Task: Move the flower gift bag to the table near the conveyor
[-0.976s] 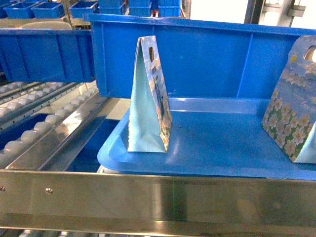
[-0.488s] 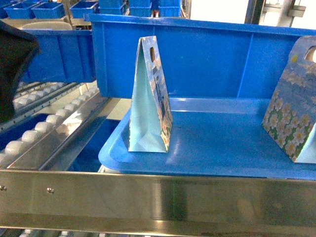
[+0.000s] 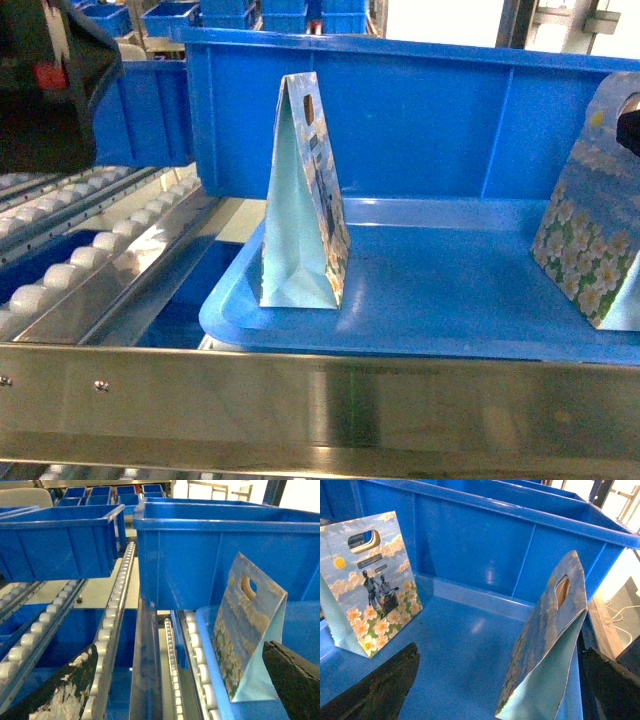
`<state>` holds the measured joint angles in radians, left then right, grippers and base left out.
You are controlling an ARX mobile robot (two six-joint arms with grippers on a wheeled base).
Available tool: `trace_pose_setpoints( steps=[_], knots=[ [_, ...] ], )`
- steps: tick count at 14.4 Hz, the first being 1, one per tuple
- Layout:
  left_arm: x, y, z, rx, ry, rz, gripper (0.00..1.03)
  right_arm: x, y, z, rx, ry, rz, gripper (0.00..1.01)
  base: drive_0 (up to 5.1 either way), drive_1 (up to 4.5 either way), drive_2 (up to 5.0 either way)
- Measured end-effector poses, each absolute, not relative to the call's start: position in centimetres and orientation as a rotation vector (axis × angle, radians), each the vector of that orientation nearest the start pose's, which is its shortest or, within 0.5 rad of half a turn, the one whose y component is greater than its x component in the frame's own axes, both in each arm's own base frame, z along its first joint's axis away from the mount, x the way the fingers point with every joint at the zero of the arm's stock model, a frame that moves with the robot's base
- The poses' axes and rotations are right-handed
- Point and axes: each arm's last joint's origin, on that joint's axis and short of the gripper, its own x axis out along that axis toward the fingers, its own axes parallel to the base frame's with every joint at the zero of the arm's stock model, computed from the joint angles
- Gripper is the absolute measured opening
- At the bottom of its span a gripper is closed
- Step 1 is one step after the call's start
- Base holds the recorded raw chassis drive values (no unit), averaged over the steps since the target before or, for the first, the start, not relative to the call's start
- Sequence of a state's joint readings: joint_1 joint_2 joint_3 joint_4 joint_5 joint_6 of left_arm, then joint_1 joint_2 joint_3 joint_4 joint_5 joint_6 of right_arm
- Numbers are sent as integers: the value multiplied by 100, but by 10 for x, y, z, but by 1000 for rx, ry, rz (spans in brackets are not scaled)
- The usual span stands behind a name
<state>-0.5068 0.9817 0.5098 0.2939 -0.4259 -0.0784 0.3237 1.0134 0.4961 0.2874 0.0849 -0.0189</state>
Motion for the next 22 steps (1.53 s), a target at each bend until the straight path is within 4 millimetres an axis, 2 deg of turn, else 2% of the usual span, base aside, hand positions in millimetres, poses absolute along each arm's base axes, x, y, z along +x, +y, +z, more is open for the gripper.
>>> trace_pose_setpoints(
  steps=[5,10,14,16,18,22],
  knots=[
    [193,-95,258,-4,144,-56,98,215,70,240,-70,220,239,98,0,0,0],
    [193,-95,257,-2,146,-55,98,251,62,226,-67,285,172,98,0,0,0],
    [193,-95,257,-2,146,-55,98,280,69,224,-64,314,190,98,0,0,0],
    [193,-95,257,-2,146,-55,98,290,69,230,-64,298,186,98,0,0,0],
    [193,-95,257,-2,146,-55,98,297,61,236,-69,248,141,98,0,0,0],
    [193,-95,257,-2,146,-55,98,308,43,222,-72,275,88,98,0,0,0]
  ],
)
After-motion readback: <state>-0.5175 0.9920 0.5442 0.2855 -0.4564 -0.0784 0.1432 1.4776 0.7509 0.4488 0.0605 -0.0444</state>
